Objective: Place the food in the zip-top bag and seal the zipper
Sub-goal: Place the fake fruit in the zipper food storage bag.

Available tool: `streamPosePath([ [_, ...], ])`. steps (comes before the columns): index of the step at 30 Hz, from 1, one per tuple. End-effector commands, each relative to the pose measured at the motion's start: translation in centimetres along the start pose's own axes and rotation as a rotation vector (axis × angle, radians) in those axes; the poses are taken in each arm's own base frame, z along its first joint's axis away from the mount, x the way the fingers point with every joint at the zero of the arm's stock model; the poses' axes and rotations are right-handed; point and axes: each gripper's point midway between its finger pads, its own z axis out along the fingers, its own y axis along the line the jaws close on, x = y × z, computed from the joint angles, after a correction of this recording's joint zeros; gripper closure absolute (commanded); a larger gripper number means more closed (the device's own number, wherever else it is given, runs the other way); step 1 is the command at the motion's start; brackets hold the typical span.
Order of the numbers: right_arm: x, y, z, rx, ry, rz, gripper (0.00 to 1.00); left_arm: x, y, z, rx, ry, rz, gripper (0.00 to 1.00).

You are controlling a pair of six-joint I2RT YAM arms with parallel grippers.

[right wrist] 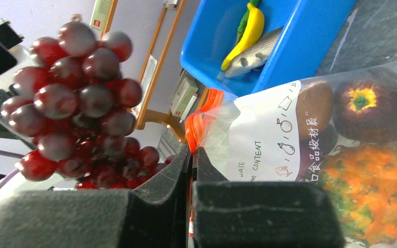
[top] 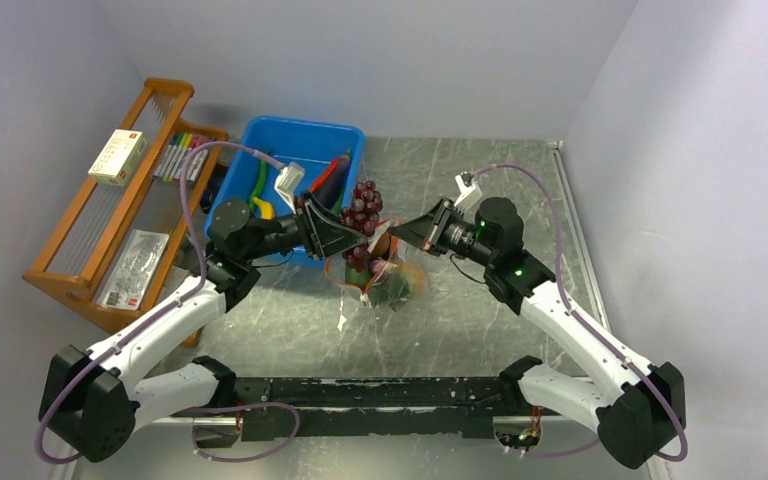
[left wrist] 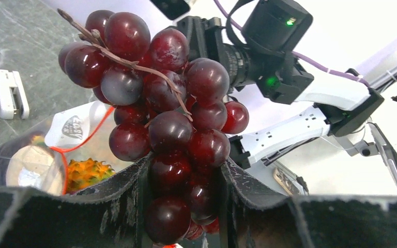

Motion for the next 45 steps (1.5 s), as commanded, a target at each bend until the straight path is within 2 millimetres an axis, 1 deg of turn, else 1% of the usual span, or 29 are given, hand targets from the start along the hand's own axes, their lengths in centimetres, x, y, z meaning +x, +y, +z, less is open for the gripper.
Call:
streamPosePath([
  [1, -1.1, 2.2, -0.7, -0.082, -0.048, -0.043, 1.0, -0.7, 0.1, 1.1, 0.009, -0.059, 0.085, 0.63],
  [2, -1.1, 2.1, -0.8, -0.082, -0.049, -0.045, 1.0, -0.4, 0.2, 1.4, 0.009, -0.05, 0.091, 0.63],
  [5, -1.2, 2.2, -0.9, -0.084, -0.054, -0.05, 1.0, 0.9, 1.5, 2.2, -0.037, -0.018, 0.108, 0.63],
  [8, -1.4, 2.3, -1.1, -0.08, -0.062, -0.057, 1.0, 2.4, 2.3, 2.5, -0.053, 0.009, 0.101, 0.63],
  [12, -1.5, 1.9, -1.0, -0.058, -0.073, -0.07, 1.0, 4.2, 2.6, 2.7, -0.056, 0.033, 0.093, 0.64],
  [15, -1.5, 1.7, -1.0, -0.053, -0.08, -0.066, 1.0, 5.2, 2.4, 2.7, -0.055, 0.051, 0.113, 0.63],
  [20, -1.6, 1.3, -0.8, -0.041, -0.085, -0.072, 1.0, 6.2, 2.6, 2.6, -0.089, 0.083, 0.132, 0.62],
  [27, -1.8, 1.3, -0.8, -0.042, -0.091, -0.066, 1.0, 7.0, 1.8, 2.2, -0.071, 0.107, 0.176, 0.61],
  [32, -1.9, 0.9, -0.7, -0.016, -0.094, -0.051, 1.0, 7.2, 1.0, 1.8, -0.052, 0.1, 0.222, 0.59],
  [35, -1.9, 1.3, -0.8, -0.04, -0.095, -0.057, 1.0, 7.8, 1.6, 1.6, -0.061, 0.112, 0.257, 0.58],
  [39, -2.2, 1.7, -1.1, -0.041, -0.11, -0.065, 1.0, 8.6, 2.8, 1.5, -0.117, 0.151, 0.248, 0.57],
  [43, -2.1, 1.2, -1.0, -0.021, -0.103, -0.066, 1.0, 9.0, 3.4, 1.5, -0.135, 0.159, 0.241, 0.58],
  [45, -1.9, 1.1, -1.0, -0.025, -0.095, -0.06, 1.0, 9.2, 3.9, 1.4, -0.143, 0.177, 0.276, 0.58],
])
